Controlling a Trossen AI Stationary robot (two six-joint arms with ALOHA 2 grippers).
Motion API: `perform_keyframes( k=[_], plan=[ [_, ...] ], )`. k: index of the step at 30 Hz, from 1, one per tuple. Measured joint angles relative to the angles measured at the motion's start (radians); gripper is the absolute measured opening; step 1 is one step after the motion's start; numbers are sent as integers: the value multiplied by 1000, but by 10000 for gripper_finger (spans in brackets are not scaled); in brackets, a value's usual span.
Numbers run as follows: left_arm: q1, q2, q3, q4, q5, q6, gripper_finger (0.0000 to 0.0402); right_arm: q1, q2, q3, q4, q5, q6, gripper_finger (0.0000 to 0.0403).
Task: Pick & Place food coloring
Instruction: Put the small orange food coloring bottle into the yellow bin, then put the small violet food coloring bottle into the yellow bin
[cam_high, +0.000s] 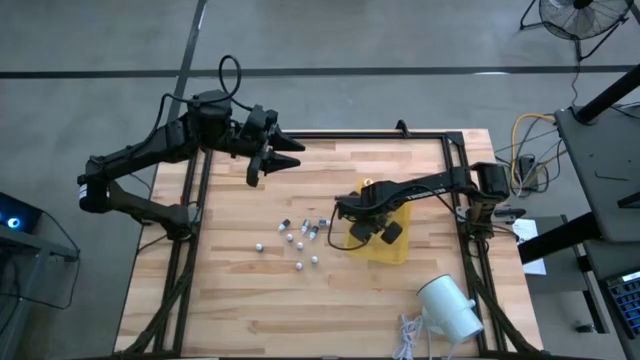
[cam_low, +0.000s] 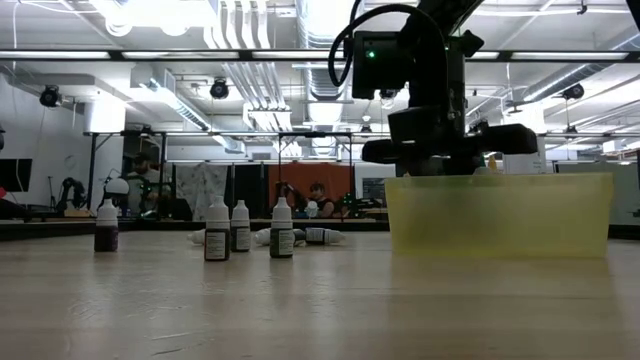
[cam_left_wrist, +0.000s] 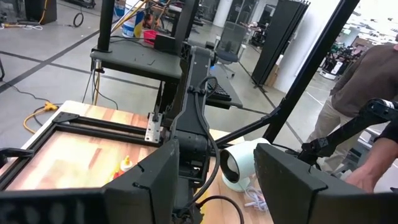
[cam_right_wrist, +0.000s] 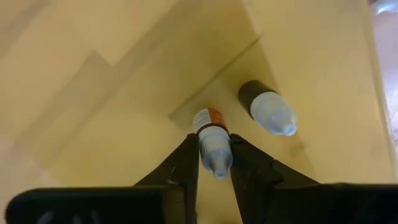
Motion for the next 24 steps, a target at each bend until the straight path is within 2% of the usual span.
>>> perform_keyframes(
  k=[11, 24],
  plan=[
    [0, 0, 0, 0, 0, 0, 181, 0, 0, 0, 1, 0, 43, 118],
    [-1, 0, 0, 0, 0, 0, 181, 0, 0, 51, -39, 8, 118, 131]
  ],
)
